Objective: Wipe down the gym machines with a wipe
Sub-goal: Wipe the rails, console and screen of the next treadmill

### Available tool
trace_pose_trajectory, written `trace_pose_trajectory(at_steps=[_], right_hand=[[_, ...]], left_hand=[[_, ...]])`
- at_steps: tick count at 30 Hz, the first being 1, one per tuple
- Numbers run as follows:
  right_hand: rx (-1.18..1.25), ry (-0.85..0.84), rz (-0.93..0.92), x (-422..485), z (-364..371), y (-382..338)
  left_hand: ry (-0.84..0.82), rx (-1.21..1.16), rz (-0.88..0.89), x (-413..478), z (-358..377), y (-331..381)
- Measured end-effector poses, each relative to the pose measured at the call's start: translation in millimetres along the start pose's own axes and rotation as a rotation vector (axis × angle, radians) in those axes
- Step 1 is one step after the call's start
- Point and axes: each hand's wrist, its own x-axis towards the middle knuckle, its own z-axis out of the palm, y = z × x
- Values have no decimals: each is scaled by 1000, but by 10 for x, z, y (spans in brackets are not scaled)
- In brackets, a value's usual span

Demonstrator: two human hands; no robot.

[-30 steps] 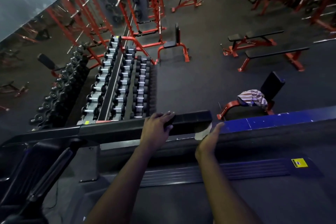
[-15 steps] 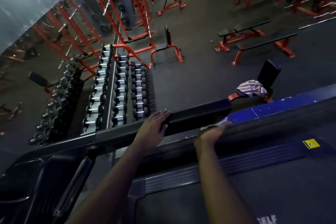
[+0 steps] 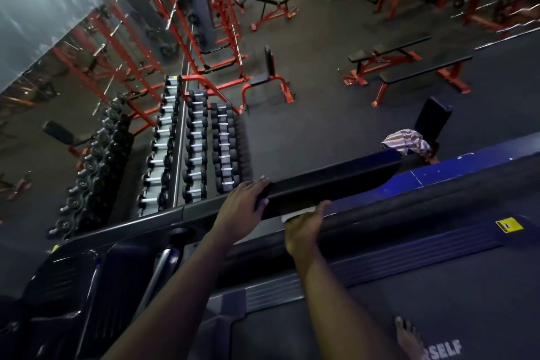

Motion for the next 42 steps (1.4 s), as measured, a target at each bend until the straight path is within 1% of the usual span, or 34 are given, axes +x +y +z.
trace_pose_trajectory(at_steps=[1, 2, 4, 7, 9, 11, 14, 17, 19, 22, 25, 29, 31, 32, 34, 37, 39, 42], right_hand=[[50, -13, 89, 28, -49, 100], [41, -46, 97, 148, -130, 219], [9, 14, 63, 156, -164, 284], [99, 74, 1, 97, 5, 238], [126, 51, 50, 54, 142, 374], [60, -7, 125, -61, 179, 628], [1, -65, 138, -138, 52, 835], [21, 8, 76, -82, 59, 874], [44, 53, 108, -38, 113, 1011], [-26, 19, 224, -132, 182, 1220], [-195, -23, 275, -170, 162, 1283], [-559, -44, 286, -178, 157, 1381], [-751, -34, 255, -90, 100, 1476], [-825, -56, 234, -136, 132, 1454], [-1016, -124, 166, -442, 300, 1293], [-1223, -227, 47, -687, 459, 1164], [-1280, -323, 3, -771, 515, 1148], [-1346, -509, -39, -968, 615, 1190]], left_hand=[[2, -8, -9, -37, -20, -47], [6, -5, -8, -52, -31, -80], [7, -8, -25, -127, -70, -177], [18, -11, -48, -247, -127, -338], [23, 1, -66, -330, -163, -454], [30, 10, -84, -423, -207, -583], [55, 14, -114, -538, -275, -697], [82, 19, -147, -652, -327, -780], [83, 35, -174, -737, -351, -864], [84, 40, -229, -877, -383, -984], [90, 31, -246, -998, -395, -1037], [84, 18, -275, -1094, -385, -1052], [95, -28, -289, -1108, -418, -1013], [109, -69, -301, -1115, -455, -984], [147, -142, -358, -1181, -555, -950], [220, -158, -440, -1365, -773, -957], [291, -144, -459, -1535, -924, -923], [438, -122, -525, -1855, -1145, -790]])
